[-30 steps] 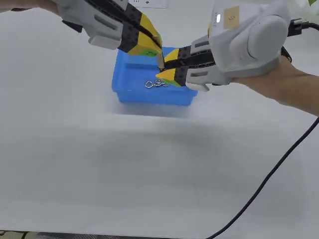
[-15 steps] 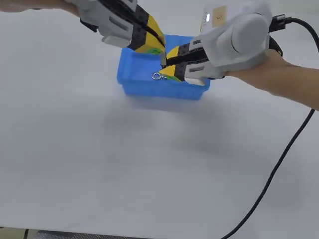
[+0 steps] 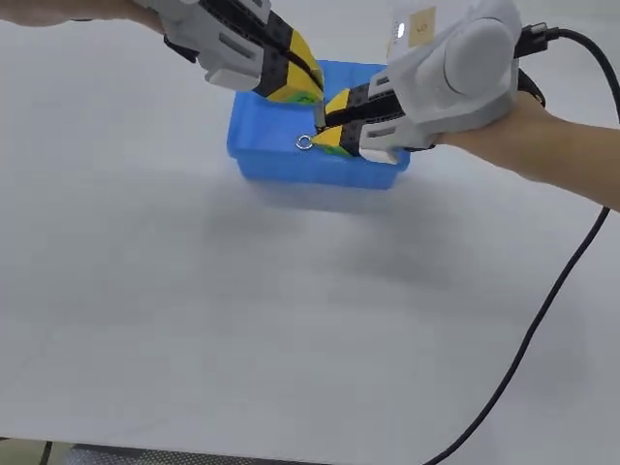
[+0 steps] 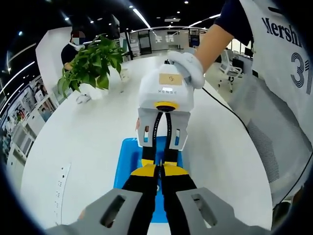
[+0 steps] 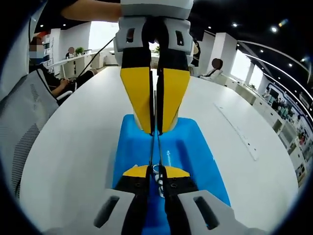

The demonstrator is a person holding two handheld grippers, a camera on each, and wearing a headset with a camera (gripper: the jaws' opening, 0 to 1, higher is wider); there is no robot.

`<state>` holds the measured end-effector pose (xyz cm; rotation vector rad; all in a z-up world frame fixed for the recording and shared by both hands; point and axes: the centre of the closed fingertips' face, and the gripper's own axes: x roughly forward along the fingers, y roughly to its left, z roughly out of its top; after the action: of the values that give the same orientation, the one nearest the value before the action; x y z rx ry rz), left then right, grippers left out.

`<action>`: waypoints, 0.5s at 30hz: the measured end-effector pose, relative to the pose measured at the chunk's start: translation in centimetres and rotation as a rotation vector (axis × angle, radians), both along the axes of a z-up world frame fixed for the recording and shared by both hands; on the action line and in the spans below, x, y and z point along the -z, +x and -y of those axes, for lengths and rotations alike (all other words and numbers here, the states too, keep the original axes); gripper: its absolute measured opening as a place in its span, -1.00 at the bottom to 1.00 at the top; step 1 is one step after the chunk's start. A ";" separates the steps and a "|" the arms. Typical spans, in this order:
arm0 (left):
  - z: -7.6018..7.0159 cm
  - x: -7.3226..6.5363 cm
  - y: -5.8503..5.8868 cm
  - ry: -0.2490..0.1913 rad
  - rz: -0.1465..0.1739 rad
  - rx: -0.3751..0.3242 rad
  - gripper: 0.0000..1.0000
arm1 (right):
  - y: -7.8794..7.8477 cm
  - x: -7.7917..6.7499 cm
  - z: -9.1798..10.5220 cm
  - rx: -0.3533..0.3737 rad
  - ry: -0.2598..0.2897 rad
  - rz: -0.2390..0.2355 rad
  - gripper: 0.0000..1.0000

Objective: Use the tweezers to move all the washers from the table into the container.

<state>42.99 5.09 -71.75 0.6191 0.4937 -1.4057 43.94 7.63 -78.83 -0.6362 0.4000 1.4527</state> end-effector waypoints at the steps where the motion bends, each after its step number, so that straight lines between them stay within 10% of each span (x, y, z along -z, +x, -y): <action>1: 0.0 0.0 -0.1 0.000 0.002 0.001 -0.88 | -0.1 0.1 0.0 -0.001 -0.005 0.003 -0.77; 15: 0.1 -2.4 -0.7 -0.052 0.027 -0.015 -0.88 | 0.2 -1.0 0.4 0.025 0.028 0.010 -0.79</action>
<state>42.33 4.97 -69.37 0.5907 0.4384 -1.3900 44.18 7.19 -77.80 -0.6145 0.3780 1.4284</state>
